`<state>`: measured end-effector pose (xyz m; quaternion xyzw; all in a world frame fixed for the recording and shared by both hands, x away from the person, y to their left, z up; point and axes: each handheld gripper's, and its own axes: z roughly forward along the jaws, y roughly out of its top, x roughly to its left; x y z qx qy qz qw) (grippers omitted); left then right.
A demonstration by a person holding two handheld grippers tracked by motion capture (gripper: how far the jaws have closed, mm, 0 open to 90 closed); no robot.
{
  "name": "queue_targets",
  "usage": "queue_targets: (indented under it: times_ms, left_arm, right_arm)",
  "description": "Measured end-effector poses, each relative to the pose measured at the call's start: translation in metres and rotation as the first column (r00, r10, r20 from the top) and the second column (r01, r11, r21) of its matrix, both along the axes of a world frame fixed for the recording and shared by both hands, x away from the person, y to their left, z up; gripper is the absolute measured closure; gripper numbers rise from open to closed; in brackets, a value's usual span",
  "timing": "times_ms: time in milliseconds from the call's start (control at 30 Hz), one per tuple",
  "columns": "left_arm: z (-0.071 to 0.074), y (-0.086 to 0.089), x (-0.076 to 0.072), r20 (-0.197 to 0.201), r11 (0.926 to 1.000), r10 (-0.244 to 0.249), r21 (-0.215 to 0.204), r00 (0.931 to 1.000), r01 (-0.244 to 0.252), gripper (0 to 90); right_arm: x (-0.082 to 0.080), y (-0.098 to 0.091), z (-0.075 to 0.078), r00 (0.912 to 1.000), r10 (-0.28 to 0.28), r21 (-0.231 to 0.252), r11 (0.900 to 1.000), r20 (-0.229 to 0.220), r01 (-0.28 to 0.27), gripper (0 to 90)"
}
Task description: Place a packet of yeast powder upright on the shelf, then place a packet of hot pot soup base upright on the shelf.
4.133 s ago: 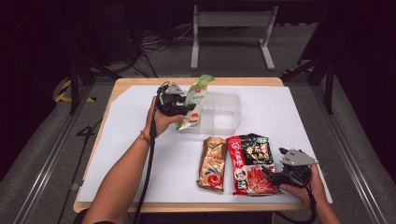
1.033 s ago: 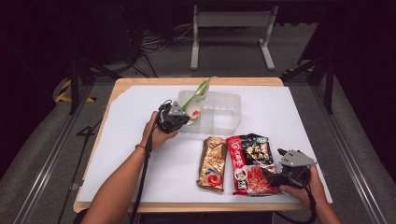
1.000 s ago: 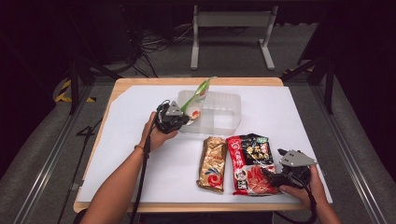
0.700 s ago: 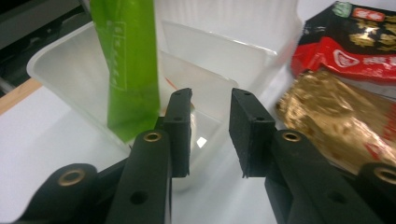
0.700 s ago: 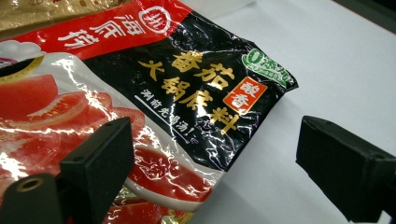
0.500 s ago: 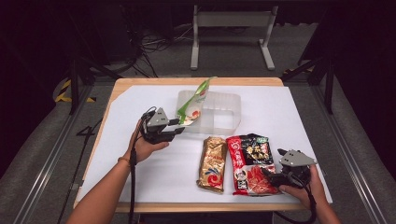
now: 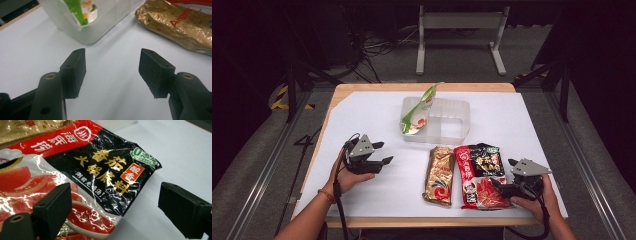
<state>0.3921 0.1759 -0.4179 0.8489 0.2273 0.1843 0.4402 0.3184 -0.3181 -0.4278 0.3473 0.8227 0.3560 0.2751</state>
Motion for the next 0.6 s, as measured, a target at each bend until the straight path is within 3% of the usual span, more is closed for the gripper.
queue_targets:
  times_ms: [400, 500, 600]
  left_arm:
    - [-0.005, 0.03, -0.023, 0.069, 0.9983, 0.021, -0.055, 0.9974, -0.017, 31.4]
    - [-0.006, 0.034, -0.026, 0.068, 0.997, 0.053, -0.059, 0.9962, -0.049, 26.9]
    - [-0.012, 0.039, -0.025, 0.049, 0.9973, 0.068, -0.033, 0.9965, -0.066, 21.3]
  right_arm:
    - [0.003, 0.002, 0.004, 0.9998, 0.016, 0.078, 0.9968, -0.016, -0.014, 14.4]
    - [0.004, 0.003, 0.006, 0.9994, 0.027, 0.101, 0.9946, -0.02, -0.025, 14.6]
    - [0.009, 0.006, 0.007, 0.9986, 0.041, 0.111, 0.9932, -0.032, -0.037, 14.5]
